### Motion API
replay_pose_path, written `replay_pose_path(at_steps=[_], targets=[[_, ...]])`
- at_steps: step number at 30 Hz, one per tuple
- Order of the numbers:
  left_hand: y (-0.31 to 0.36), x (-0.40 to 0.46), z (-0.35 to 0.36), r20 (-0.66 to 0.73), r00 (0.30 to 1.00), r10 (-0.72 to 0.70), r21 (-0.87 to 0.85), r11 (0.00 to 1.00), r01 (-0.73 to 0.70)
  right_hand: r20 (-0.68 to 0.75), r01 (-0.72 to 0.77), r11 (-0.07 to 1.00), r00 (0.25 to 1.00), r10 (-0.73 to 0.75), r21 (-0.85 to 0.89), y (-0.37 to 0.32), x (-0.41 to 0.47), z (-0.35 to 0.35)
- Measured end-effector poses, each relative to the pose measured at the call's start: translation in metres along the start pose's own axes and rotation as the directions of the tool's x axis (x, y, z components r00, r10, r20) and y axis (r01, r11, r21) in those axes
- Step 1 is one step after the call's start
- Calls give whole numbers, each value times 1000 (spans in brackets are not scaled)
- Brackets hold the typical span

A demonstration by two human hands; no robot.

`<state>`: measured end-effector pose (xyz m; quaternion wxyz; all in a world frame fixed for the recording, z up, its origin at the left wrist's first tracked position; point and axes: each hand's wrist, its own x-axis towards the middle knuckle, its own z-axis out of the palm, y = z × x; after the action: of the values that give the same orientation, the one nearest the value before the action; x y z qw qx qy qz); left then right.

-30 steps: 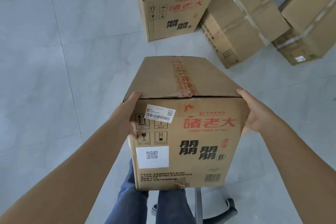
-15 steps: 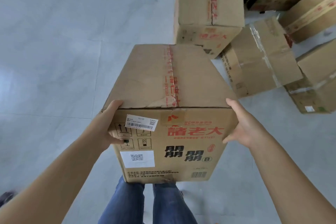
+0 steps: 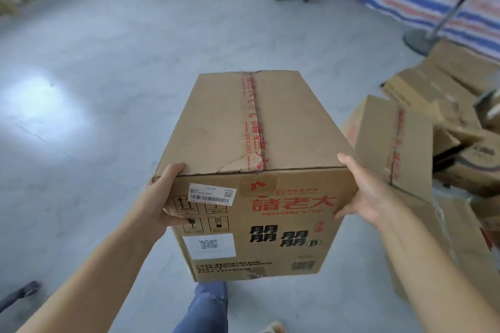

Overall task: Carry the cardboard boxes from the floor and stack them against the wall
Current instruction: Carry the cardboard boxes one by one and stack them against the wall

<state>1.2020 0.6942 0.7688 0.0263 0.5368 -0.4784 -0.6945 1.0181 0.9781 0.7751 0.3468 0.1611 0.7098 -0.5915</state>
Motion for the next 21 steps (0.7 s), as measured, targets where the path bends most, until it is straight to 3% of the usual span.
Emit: replay_pose_path(at_steps=[10,21], targets=[[134,59,-160,-179,978,109,-215,966,-147,232,193,966,961,-151,-171,-133,28,239],[239,153,-251,-394,914,95,-325,916,-235,446,288,915,884,-141,-281,-238,116,449]])
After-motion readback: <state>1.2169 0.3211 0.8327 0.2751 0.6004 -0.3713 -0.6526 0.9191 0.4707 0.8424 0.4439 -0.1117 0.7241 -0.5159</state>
